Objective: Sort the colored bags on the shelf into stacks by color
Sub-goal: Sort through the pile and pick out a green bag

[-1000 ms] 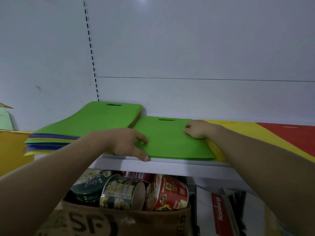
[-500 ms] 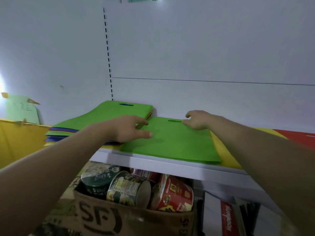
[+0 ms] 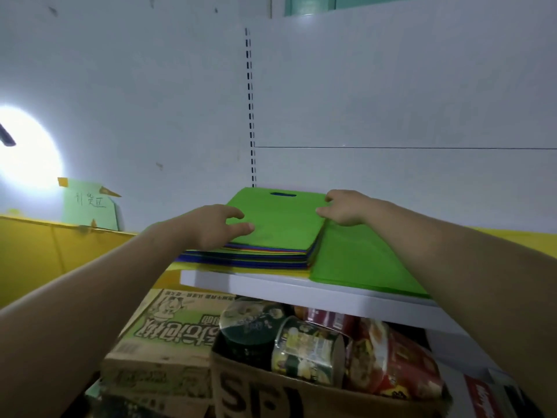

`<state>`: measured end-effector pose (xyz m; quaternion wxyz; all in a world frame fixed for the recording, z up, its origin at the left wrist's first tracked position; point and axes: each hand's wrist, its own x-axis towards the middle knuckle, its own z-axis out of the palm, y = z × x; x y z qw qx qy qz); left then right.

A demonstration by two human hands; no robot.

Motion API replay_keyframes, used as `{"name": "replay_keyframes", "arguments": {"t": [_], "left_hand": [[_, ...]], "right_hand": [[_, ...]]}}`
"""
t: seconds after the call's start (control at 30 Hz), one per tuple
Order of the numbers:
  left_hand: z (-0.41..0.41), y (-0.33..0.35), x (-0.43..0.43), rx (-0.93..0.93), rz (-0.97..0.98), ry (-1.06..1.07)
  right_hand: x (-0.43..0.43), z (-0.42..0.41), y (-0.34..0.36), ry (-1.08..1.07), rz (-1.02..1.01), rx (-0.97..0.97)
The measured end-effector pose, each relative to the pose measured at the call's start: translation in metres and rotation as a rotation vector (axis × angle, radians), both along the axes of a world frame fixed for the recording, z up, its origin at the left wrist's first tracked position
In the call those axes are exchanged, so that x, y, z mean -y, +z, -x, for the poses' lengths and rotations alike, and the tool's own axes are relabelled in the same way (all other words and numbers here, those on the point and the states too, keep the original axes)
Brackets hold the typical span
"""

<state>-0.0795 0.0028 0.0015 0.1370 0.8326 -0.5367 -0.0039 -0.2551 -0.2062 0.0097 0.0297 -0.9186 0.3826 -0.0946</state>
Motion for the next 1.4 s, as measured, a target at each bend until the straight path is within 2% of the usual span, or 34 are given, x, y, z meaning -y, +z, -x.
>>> {"name": "replay_keyframes", "arguments": {"t": [0.27,0.47,0.73,0.87,1.0,1.1,1.2,1.3,1.4], "left_hand": [[-0.09,-0.005,-0.015,-0.057,-0.026,-0.027],[-0.097,-0.014,-0.009,-0.117,-0.064,-0.119],[-0.096,-0.01,-0.011,-0.107,-0.069,-0.13],[-0.095,-0.007,-0.011,-0.131,-0.049,-0.142],[-0.094,-0.008,-0.007,-0.15,0.015,-0.127],[-0.093,-0.006,0.0,-0.278,0.171,-0.127],[-0.086,0.001,0.011,-0.544,0.338,-0.136],[-0.072,0.006,0.024,-0.719,0.394,-0.132],[-0.051,0.007,0.035,-0.927,0.361,-0.15]], "right_hand": [[-0.024,-0.068,-0.017,-0.259,-0.013,-0.1],[-0.02,-0.069,-0.025,-0.41,-0.003,-0.008],[-0.011,-0.063,-0.018,-0.493,-0.036,0.372],[-0.008,-0.055,-0.006,-0.458,-0.021,0.511],[-0.016,-0.045,0.015,-0.403,-0.119,0.84],[-0.021,-0.035,0.028,-0.357,-0.209,1.091],[-0.029,-0.02,0.04,-0.297,-0.294,1.261],[-0.035,-0.001,0.049,-0.248,-0.282,1.335],[-0.034,0.019,0.056,-0.214,-0.273,1.354]]}}
